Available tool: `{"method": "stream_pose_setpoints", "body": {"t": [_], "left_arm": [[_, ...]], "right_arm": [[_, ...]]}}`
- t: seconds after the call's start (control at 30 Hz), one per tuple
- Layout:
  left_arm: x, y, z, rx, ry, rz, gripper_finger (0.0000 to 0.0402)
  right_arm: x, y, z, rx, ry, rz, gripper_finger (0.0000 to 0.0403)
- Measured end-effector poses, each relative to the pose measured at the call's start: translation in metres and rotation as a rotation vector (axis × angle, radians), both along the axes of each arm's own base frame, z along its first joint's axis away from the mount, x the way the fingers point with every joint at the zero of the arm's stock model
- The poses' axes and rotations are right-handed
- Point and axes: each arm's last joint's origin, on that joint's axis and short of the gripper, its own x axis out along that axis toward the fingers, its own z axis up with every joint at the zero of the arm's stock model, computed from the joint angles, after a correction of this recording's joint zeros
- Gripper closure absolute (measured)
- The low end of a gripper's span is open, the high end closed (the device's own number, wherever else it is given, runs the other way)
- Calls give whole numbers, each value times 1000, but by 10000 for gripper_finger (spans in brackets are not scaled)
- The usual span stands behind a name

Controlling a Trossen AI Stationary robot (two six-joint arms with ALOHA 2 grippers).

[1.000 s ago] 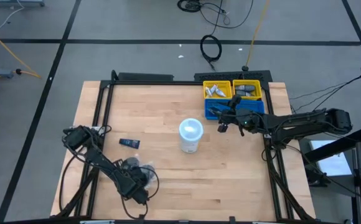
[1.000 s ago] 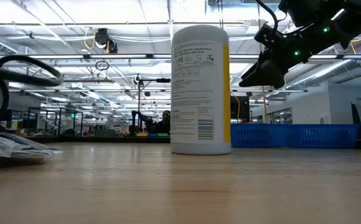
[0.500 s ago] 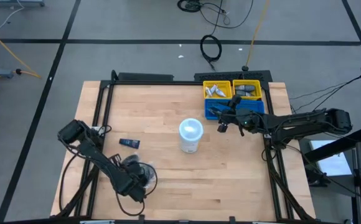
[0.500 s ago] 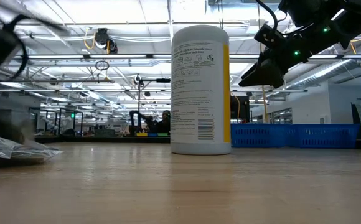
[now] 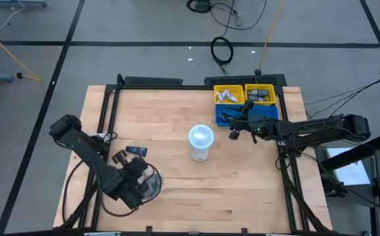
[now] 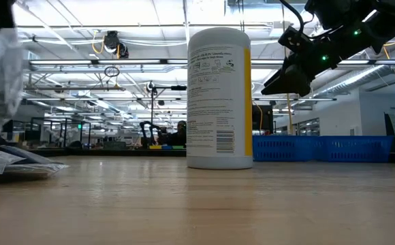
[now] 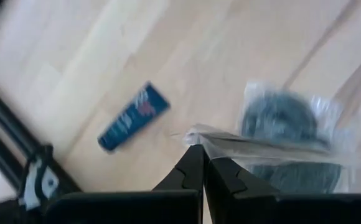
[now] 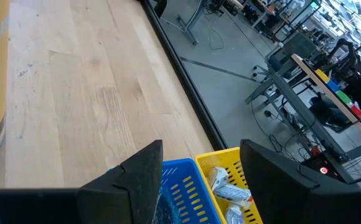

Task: Pick & Place Travel size toiletries
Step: Put the black hair brush into the left blue bin

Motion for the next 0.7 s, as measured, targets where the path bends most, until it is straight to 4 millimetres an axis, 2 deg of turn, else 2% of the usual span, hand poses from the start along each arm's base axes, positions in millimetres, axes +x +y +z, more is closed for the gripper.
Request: {"method": "stream_pose_setpoints", "body": {"t": [0.3, 0.7], "left_arm": [[-1, 10, 19, 124, -181, -63, 402], [-7, 29, 50, 347, -488, -127, 402]], "right_arm": [[0, 0, 1, -3, -11, 1, 198], [5, 0, 15, -9, -175, 43, 202]]}}
